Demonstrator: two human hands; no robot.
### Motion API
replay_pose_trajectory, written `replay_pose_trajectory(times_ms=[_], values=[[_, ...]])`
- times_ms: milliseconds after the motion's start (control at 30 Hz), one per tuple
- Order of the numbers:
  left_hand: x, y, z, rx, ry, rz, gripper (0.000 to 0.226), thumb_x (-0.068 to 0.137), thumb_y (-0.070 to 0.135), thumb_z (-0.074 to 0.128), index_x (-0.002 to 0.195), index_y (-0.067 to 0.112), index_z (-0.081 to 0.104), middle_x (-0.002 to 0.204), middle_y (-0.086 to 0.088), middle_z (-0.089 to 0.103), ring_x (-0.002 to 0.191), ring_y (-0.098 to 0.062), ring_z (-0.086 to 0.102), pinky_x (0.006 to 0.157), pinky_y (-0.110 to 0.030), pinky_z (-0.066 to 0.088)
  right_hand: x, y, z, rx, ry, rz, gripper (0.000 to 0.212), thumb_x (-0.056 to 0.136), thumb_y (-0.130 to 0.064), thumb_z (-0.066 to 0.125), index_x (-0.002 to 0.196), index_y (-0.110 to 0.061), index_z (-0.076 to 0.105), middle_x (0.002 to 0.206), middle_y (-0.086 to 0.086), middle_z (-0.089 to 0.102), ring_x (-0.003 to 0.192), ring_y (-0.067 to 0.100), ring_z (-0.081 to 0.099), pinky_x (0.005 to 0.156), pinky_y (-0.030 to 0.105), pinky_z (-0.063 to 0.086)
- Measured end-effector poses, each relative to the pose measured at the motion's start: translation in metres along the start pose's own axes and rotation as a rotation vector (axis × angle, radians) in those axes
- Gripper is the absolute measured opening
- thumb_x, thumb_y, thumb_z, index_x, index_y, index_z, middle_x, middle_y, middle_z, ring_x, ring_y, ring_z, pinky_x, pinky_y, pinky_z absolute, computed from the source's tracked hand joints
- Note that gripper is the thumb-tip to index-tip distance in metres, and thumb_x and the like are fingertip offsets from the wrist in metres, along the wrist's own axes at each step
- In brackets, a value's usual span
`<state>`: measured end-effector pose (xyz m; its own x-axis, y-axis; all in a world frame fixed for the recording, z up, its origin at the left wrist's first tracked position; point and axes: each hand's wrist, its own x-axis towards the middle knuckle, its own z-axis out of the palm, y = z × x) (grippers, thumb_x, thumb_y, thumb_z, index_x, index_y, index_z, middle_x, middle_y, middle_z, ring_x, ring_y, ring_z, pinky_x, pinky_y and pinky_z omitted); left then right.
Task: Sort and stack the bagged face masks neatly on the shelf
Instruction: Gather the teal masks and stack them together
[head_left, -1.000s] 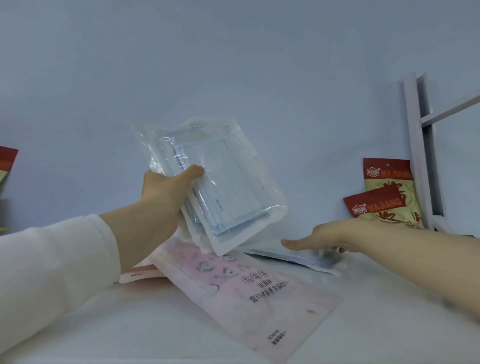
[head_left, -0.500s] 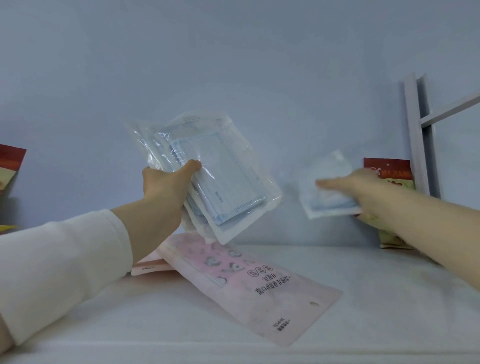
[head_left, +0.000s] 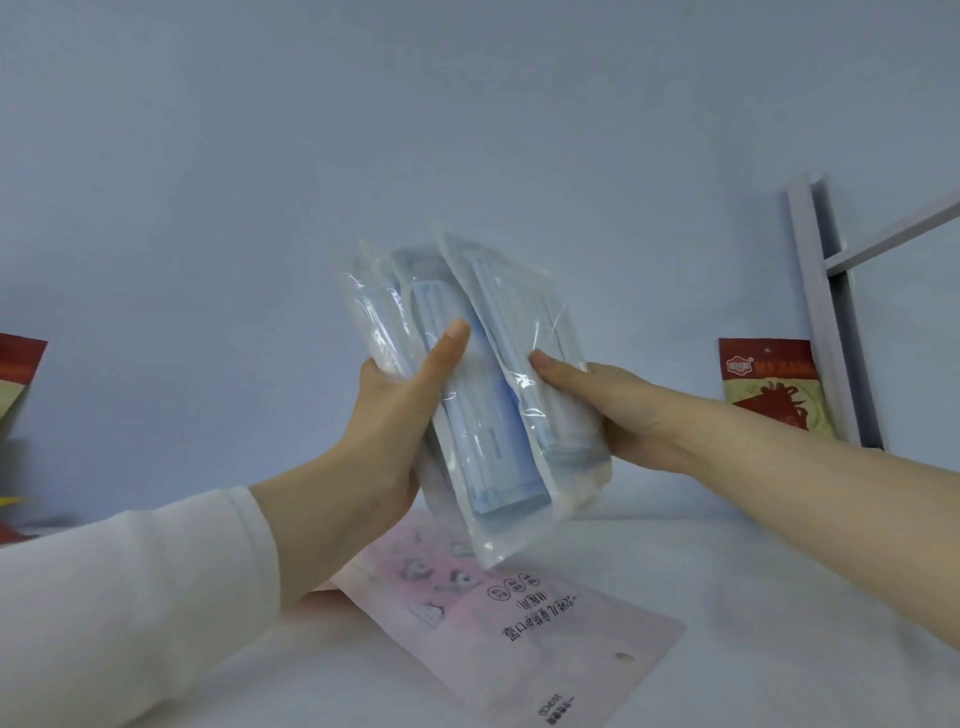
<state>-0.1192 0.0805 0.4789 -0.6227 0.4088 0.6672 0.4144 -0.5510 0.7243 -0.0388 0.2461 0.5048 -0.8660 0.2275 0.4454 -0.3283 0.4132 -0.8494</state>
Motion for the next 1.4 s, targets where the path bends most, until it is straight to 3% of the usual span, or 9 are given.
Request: replay_pose_trajectory(times_ms=[167, 367, 533, 667, 767, 900, 1000, 1233, 1400], values=[[0.001, -0.005, 0.002, 0.004, -0.013, 0.061, 0.098, 0.045, 0.058, 0.079, 0.13, 0.023, 0.044, 0.115, -0.003, 0.067, 0.097, -0.022, 0.069, 0.087, -0.045, 0.054, -0.007, -0.005, 0.005, -0.111, -0.138, -0.048, 0.063, 0.067, -0.06, 0.063, 0.12, -0.026, 0.058, 0.111, -0.006, 0.07, 0.106, 0.013, 0.064, 0.094, 0.032, 0.048], [0.005, -0.003, 0.004, 0.139, -0.024, 0.043, 0.115, 0.041, 0.076, 0.075, 0.136, 0.027, 0.033, 0.123, 0.003, 0.062, 0.112, -0.021, 0.061, 0.1, -0.046, 0.044, -0.013, -0.019, 0.006, -0.194, 0.106, -0.136, 0.08, 0.036, -0.056, 0.076, 0.106, -0.02, 0.066, 0.097, -0.003, 0.073, 0.091, 0.015, 0.069, 0.087, 0.031, 0.052], [0.005, 0.01, 0.005, 0.132, -0.217, -0.059, 0.093, 0.051, 0.07, 0.066, 0.129, 0.021, 0.054, 0.117, 0.007, 0.067, 0.108, -0.011, 0.063, 0.092, -0.032, 0.048, -0.028, -0.036, -0.027, -0.456, 0.216, -0.269, 0.04, 0.058, -0.042, 0.08, 0.092, -0.033, 0.06, 0.09, -0.018, 0.066, 0.082, -0.003, 0.062, 0.067, 0.011, 0.046], [0.022, 0.023, 0.016, 0.028, 0.029, -0.044, 0.12, 0.047, 0.07, 0.074, 0.146, 0.021, 0.027, 0.139, 0.0, 0.05, 0.117, -0.019, 0.056, 0.094, -0.039, 0.049, -0.048, -0.047, -0.057, -0.68, 0.213, -0.316, 0.052, 0.055, -0.041, 0.079, 0.099, -0.039, 0.052, 0.1, -0.021, 0.06, 0.088, -0.007, 0.056, 0.07, 0.009, 0.042], [0.034, 0.03, 0.021, 0.178, 0.168, 0.011, 0.109, 0.064, 0.07, 0.067, 0.15, 0.031, 0.012, 0.151, 0.002, 0.03, 0.134, -0.024, 0.037, 0.109, -0.049, 0.032, -0.062, -0.056, -0.076, -0.882, 0.145, -0.238, 0.066, 0.049, -0.041, 0.084, 0.106, -0.034, 0.052, 0.102, -0.017, 0.062, 0.091, -0.001, 0.06, 0.075, 0.016, 0.047], [0.029, 0.011, 0.033, 0.363, -0.33, -0.035, 0.114, 0.039, 0.083, 0.069, 0.137, 0.03, 0.043, 0.135, 0.006, 0.055, 0.122, -0.016, 0.054, 0.101, -0.04, 0.043, -0.065, -0.055, -0.074, -1.143, -0.002, -0.123, 0.07, 0.051, -0.039, 0.088, 0.11, -0.031, 0.051, 0.106, -0.016, 0.062, 0.095, 0.003, 0.06, 0.086, 0.025, 0.05], [0.019, -0.012, 0.042, 0.447, -0.488, -0.064, 0.06, 0.063, 0.061, 0.073, 0.111, 0.026, 0.06, 0.094, 0.012, 0.073, 0.093, -0.01, 0.068, 0.076, -0.019, 0.053, -0.061, -0.04, -0.07, -1.258, -0.044, -0.061, 0.077, 0.05, -0.044, 0.088, 0.113, -0.033, 0.047, 0.105, -0.019, 0.059, 0.098, 0.003, 0.057, 0.085, 0.023, 0.048], [0.018, -0.027, 0.045, 0.394, -0.403, -0.096, 0.024, 0.073, 0.029, 0.074, 0.092, 0.018, 0.063, 0.067, 0.009, 0.069, 0.06, -0.003, 0.066, 0.052, -0.013, 0.049, -0.075, -0.006, -0.105, -0.951, 0.205, -0.076, 0.119, 0.043, -0.062, 0.068, 0.144, -0.048, 0.007, 0.148, -0.008, 0.027, 0.131, 0.008, 0.029, 0.106, 0.025, 0.024], [0.016, -0.032, 0.045, 0.336, -0.448, -0.146, 0.067, 0.06, 0.04, 0.084, 0.117, 0.016, 0.06, 0.104, -0.005, 0.072, 0.094, -0.021, 0.07, 0.087, -0.037, 0.055, -0.085, 0.024, -0.124, -0.598, 0.192, 0.086, 0.112, 0.047, -0.052, 0.071, 0.144, -0.043, 0.014, 0.15, -0.011, 0.023, 0.13, 0.014, 0.037, 0.095, 0.028, 0.04]])
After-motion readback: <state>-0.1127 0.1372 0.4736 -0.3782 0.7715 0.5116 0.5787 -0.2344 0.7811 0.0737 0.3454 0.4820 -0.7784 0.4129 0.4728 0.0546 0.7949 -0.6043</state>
